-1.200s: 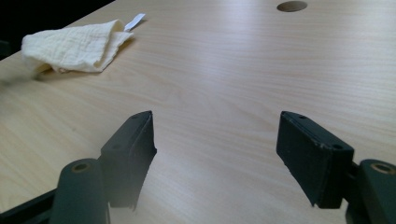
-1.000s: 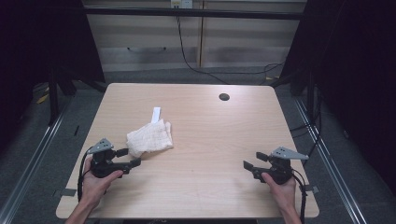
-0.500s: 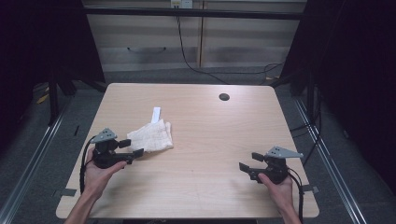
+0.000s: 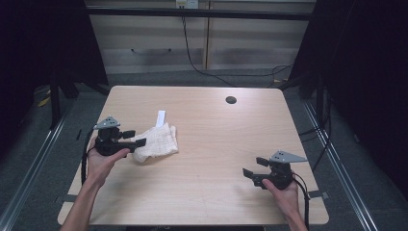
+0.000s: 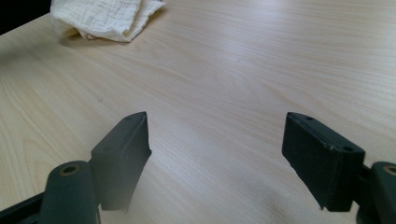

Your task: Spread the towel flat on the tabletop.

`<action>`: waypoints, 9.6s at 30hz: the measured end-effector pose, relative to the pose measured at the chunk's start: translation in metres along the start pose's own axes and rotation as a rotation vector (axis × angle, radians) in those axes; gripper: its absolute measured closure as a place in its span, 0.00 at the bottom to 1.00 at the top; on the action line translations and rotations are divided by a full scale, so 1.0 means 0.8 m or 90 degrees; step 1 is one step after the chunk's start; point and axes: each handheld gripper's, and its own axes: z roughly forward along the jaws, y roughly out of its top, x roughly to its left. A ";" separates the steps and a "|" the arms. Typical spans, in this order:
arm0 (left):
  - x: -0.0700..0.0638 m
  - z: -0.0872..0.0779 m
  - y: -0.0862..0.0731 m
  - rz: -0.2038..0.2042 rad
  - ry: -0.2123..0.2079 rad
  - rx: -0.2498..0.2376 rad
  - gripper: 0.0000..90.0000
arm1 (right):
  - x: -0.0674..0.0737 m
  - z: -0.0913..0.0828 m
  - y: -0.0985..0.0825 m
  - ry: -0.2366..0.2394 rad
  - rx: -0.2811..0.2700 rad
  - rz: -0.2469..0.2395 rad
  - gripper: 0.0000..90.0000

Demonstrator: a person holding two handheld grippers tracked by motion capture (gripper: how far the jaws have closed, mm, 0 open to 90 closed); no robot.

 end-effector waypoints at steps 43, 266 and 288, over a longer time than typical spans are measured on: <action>-0.022 0.081 -0.053 0.062 -0.031 0.124 0.72 | 0.004 0.011 -0.005 -0.005 0.045 -0.018 0.25; -0.022 0.075 -0.048 0.029 -0.071 0.070 0.96 | -0.023 0.092 0.042 0.039 0.080 0.019 0.95; -0.030 0.049 0.002 0.006 -0.078 -0.034 0.96 | -0.034 0.054 0.098 0.035 -0.007 0.004 0.96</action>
